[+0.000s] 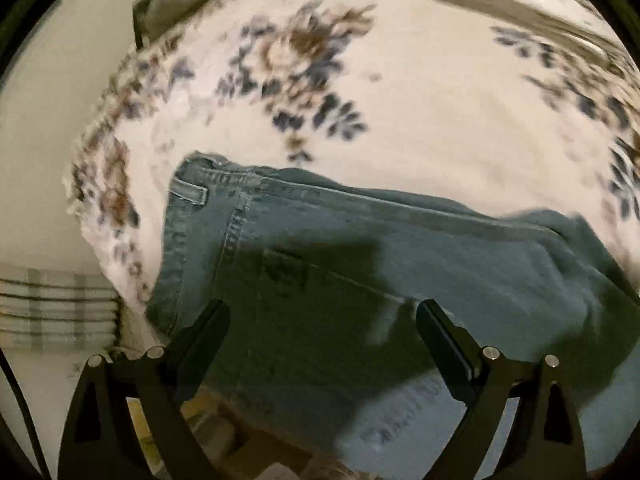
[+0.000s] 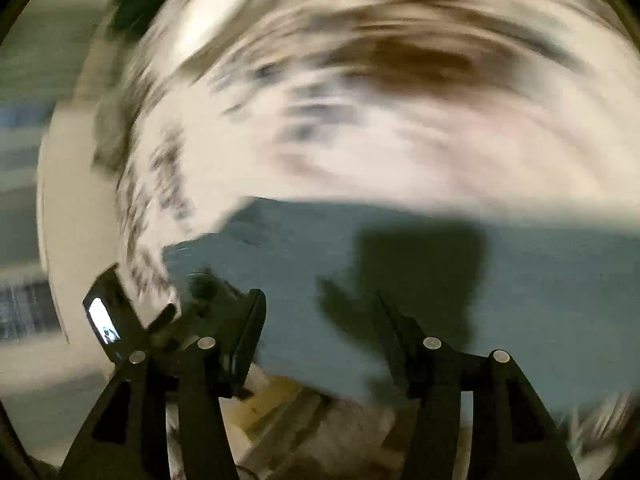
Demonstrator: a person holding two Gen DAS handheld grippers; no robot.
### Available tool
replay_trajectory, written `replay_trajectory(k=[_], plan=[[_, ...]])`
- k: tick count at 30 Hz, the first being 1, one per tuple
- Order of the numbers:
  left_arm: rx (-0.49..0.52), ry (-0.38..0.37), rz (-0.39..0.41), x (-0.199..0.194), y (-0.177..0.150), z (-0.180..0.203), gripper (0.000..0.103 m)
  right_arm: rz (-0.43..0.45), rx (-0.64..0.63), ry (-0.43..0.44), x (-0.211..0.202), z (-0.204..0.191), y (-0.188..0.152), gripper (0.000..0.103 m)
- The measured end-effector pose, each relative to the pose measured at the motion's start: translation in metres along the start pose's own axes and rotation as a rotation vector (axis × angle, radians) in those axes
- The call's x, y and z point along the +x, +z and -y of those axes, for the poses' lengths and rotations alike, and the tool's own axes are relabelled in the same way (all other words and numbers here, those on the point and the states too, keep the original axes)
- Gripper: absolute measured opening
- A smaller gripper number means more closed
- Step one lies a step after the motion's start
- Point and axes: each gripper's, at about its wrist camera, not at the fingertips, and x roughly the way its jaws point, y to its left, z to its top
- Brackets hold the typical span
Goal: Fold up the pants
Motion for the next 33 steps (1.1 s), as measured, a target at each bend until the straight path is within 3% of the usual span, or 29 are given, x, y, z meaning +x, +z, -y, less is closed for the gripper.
replay_trajectory(k=[4,7,8,9,12,14,18,20,21,23,25,27,29,31,33], plan=[[-0.007,-0.062,-0.070,0.025,0.008,-0.010,0.095,-0.145,-0.214,-0.131,0.073,-0.048,0.051,0.058],[-0.007,-0.105,-0.111,0.039,0.011,-0.014,0.098,-0.265,-0.347,-0.201,0.101,-0.058,0.044,0.052],[-0.015,-0.122,-0.122,0.042,0.012,-0.016,0.098,-0.292,-0.379,-0.226,0.104,-0.058,0.038,0.037],[-0.025,-0.136,-0.133,0.045,0.012,-0.018,0.099,-0.319,-0.403,-0.231,0.105,-0.059,0.030,0.030],[-0.034,-0.156,-0.139,0.049,0.011,-0.023,0.099,-0.359,-0.433,-0.213,0.102,-0.057,0.021,0.029],[-0.030,-0.161,-0.133,0.049,0.010,-0.024,0.099,-0.344,-0.424,-0.242,0.105,-0.054,0.028,0.030],[-0.025,-0.173,-0.132,0.050,0.007,-0.029,0.099,-0.363,-0.389,-0.190,0.130,-0.054,0.044,0.032],[-0.022,-0.183,-0.136,0.052,0.008,-0.035,0.099,-0.350,-0.376,-0.186,0.130,-0.056,0.048,0.020],[-0.019,-0.190,-0.137,0.056,0.011,-0.042,0.099,-0.330,-0.322,-0.158,0.121,-0.051,0.053,0.011],[-0.018,-0.204,-0.133,0.058,0.015,-0.054,0.099,-0.259,-0.140,-0.028,0.087,-0.021,0.065,0.009],[-0.011,-0.197,-0.139,0.058,0.015,-0.058,0.099,-0.227,-0.074,0.010,0.076,-0.002,0.067,0.008],[-0.017,-0.199,-0.145,0.056,0.016,-0.057,0.099,-0.265,0.043,0.110,0.081,0.020,0.067,0.011],[-0.023,-0.200,-0.153,0.053,0.021,-0.058,0.099,-0.274,0.062,0.110,0.092,0.020,0.074,0.019],[-0.020,-0.196,-0.155,0.053,0.020,-0.061,0.099,-0.299,0.060,0.135,0.107,0.016,0.075,0.051],[-0.014,-0.191,-0.154,0.052,0.018,-0.061,0.099,-0.303,0.002,0.104,0.115,0.006,0.073,0.052]])
